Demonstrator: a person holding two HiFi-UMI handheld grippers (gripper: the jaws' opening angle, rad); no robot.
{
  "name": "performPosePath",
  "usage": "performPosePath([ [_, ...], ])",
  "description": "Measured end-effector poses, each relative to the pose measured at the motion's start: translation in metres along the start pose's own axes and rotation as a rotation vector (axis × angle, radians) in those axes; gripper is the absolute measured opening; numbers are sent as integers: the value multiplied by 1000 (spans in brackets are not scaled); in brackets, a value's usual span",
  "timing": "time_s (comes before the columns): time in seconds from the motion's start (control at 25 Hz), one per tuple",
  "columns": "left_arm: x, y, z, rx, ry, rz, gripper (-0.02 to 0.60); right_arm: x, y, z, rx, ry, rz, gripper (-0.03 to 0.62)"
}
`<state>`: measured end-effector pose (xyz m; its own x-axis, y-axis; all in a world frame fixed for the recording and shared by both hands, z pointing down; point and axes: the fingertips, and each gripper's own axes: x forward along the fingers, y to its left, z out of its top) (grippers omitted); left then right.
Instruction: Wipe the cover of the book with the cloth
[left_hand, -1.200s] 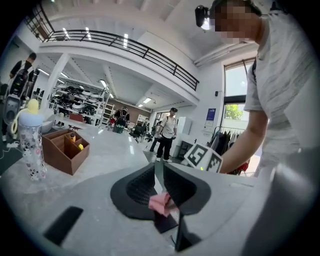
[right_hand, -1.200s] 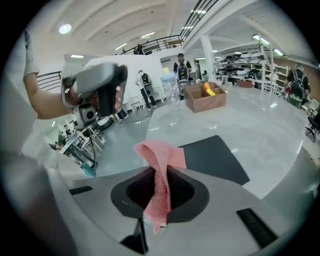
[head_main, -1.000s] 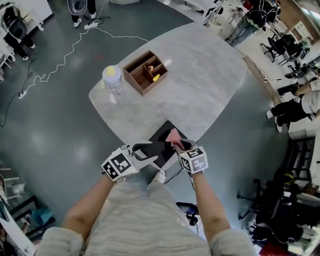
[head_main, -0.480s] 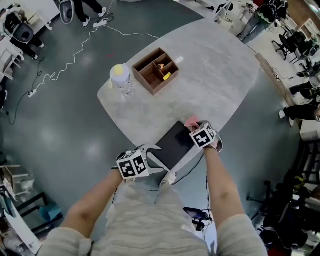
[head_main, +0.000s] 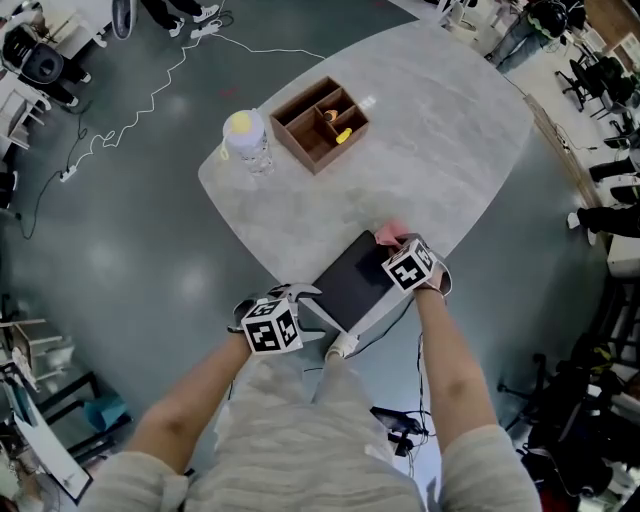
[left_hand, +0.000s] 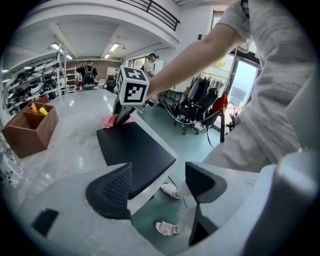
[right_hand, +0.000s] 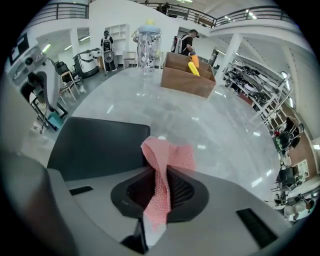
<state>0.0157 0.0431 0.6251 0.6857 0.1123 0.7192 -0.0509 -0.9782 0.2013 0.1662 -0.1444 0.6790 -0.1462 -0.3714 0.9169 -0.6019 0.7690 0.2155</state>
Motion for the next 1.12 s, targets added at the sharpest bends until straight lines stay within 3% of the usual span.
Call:
performPosePath([
  [0.16,13,-9,-14,129,80,23,329,-5,15,7,29,-10,50,46],
  [0.32,26,-9,-30,297,169,130,328,-5,33,15,50,-12,83,46],
  [0.4,29,-7,-37,274,183,189,328,-5,40,17,54,-9,85,46],
  [0.44,28,-6,-38,196,156,222,328,-6,43,19,57,-9,83,46],
  [0.48,25,-4,-38,69,105,252,328,-6,45,20,58,-10,80,46],
  [0.56,18,-3,-37,-283,-46,284,328,-6,47,21,63,-9,78,46],
  [0.64,13,-4,-38,-628,-189,269,328,-6,48,23,69,-10,80,46],
  [0.76,9,-2,-43,-1016,-354,280,299,-6,51,25,80,-11,89,46],
  [0.84,2,2,-47,-1182,-437,319,257,-6,52,28,82,-9,92,46],
  [1.0,-20,5,-56,-1368,-546,419,277,-4,52,27,70,6,90,46],
  [1.12,-7,0,-71,-1512,-565,395,303,-4,52,28,67,2,91,46],
])
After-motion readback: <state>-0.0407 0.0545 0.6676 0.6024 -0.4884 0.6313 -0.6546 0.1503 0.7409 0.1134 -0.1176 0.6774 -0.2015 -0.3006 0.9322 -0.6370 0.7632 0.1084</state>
